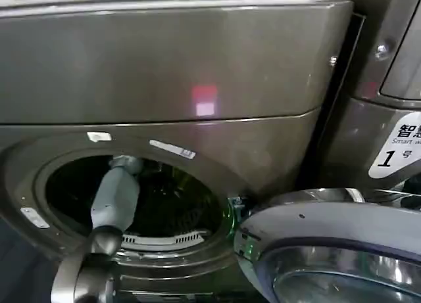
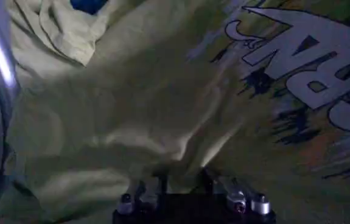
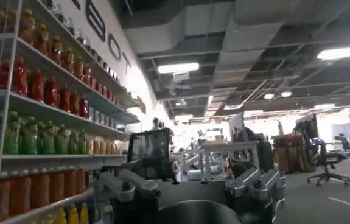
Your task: Grasp the clothes from the dryer.
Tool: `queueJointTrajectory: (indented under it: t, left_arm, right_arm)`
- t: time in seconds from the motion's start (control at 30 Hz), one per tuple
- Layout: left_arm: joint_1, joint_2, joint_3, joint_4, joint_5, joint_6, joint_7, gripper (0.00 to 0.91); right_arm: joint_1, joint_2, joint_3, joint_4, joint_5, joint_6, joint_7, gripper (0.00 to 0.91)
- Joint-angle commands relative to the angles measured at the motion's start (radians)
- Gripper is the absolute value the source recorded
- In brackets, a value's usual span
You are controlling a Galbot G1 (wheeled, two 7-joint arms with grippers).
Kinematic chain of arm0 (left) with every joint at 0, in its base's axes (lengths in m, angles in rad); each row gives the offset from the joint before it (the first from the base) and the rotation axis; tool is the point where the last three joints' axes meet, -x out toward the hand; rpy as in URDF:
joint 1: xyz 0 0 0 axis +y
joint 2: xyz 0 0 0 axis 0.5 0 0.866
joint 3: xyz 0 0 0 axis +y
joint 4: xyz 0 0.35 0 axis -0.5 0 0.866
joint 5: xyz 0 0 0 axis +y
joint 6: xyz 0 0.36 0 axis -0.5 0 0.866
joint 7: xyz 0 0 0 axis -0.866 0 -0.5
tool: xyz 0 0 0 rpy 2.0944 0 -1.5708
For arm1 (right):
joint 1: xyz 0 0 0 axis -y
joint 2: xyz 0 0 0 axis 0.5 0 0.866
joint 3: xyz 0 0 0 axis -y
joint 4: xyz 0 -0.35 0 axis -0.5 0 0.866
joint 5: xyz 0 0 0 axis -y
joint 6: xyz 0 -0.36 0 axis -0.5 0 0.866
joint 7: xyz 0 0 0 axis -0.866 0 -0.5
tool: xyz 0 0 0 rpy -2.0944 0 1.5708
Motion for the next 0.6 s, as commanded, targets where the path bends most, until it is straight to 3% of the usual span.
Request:
queueJointTrajectory:
  t: [0.03,0.17,0.27,0.47,0.6]
  left_arm:
    - [0.011,0.005,-0.003,-0.019,-0.004,0.003,-0.001,0.000]
    - [0.016,0.008,-0.006,-0.038,-0.034,0.018,-0.013,0.000]
    - [0.027,0.008,-0.020,-0.087,-0.115,0.120,-0.063,0.000]
    - [0.056,-0.007,-0.017,-0.134,-0.349,0.159,-0.519,0.000]
    - [0.075,-0.020,-0.006,-0.159,-0.452,0.225,-0.677,0.000]
  right_arm:
    - [0.000,-0.002,-0.002,0.000,0.000,0.000,0.000,0.907]
    - [0.001,-0.001,-0.004,0.001,0.002,-0.001,-0.001,0.907]
    - [-0.001,-0.001,-0.009,0.006,0.004,-0.005,-0.007,0.907]
    - [0.007,-0.006,-0.021,0.021,0.008,0.005,0.017,0.907]
    - [0.009,0.000,-0.003,0.075,0.031,-0.070,0.015,0.907]
